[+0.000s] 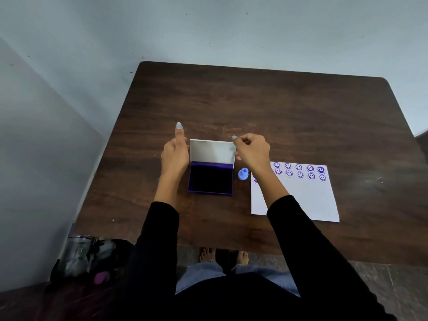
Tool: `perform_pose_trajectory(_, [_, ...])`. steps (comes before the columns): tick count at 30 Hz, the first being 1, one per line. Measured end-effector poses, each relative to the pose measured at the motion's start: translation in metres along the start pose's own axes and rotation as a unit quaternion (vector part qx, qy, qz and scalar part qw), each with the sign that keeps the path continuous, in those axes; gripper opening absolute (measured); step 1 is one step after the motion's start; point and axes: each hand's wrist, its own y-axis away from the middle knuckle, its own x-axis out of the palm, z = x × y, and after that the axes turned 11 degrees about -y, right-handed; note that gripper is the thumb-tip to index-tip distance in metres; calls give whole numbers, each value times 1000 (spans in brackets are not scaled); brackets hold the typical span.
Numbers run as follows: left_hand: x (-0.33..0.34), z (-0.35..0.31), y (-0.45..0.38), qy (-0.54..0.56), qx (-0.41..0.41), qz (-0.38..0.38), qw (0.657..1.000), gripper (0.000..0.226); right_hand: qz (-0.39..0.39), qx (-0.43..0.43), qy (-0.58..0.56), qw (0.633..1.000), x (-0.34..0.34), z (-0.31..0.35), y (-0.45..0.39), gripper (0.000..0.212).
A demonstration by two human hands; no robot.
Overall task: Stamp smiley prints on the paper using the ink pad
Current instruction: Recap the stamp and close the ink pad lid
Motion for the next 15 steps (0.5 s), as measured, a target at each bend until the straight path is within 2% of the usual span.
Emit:
perform_pose_trajectory(3, [-7,6,8,-15,17,-10,1000,67,21,0,2,1000,-6,-1,12,13])
perform_pose_trajectory(6, [-14,13,13,-35,19,-19,999,54,46,9,25,999,-11,-2,25,18])
perform_pose_trajectory(11, [-18,20,18,-50,-16,15,999,53,98,62,99,988,-12,-8,36,16])
perform_pose_trajectory(15, [-14,27,22,-80,-36,30,996,49,106,62,186,975,-4,-18,44,19])
